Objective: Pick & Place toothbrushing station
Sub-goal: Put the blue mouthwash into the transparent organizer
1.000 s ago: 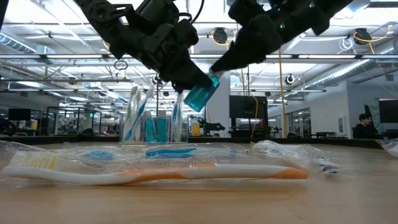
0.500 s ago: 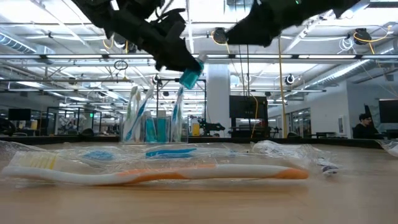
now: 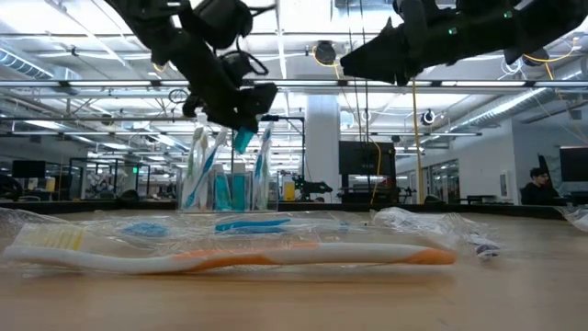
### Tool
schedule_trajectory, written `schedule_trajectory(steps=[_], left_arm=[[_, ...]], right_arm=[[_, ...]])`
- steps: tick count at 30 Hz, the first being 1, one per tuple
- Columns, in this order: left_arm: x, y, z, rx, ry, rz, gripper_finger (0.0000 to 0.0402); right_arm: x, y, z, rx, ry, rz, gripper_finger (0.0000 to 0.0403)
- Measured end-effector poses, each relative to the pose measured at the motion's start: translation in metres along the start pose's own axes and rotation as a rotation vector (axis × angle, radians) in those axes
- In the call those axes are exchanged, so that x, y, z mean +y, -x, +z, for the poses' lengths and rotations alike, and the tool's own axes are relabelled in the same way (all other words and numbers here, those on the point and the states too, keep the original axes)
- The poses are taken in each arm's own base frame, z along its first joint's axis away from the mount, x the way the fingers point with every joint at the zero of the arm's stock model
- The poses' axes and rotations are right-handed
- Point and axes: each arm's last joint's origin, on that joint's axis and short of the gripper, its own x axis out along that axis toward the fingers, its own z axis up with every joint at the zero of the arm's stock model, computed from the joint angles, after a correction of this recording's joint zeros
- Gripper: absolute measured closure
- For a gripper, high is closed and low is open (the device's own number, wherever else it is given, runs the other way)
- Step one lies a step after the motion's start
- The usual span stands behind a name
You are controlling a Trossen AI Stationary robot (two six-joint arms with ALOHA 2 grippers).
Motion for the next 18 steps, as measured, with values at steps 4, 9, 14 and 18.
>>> schedule_trajectory(steps=[4, 9, 14, 18], left_arm=[[-0.002, -0.009, -0.011, 0.001, 0.050, 0.075, 0.0289], [0.001, -0.009, -0.015, -0.029, 0.079, 0.156, 0.0289], [0.002, 0.007, -0.007, -0.067, 0.103, 0.128, 0.0289], [0.001, 0.018, -0.001, -0.084, 0.080, 0.101, 0.0289]], right_arm=[[-0.002, 0.000, -0.003, 0.014, -0.003, -0.006, 0.0213], [-0.001, 0.000, -0.004, 0.019, 0.000, -0.001, 0.0212], [-0.001, 0.000, -0.005, 0.032, 0.004, 0.001, 0.0215], [-0.001, 0.000, -0.007, 0.046, -0.003, 0.002, 0.0214]])
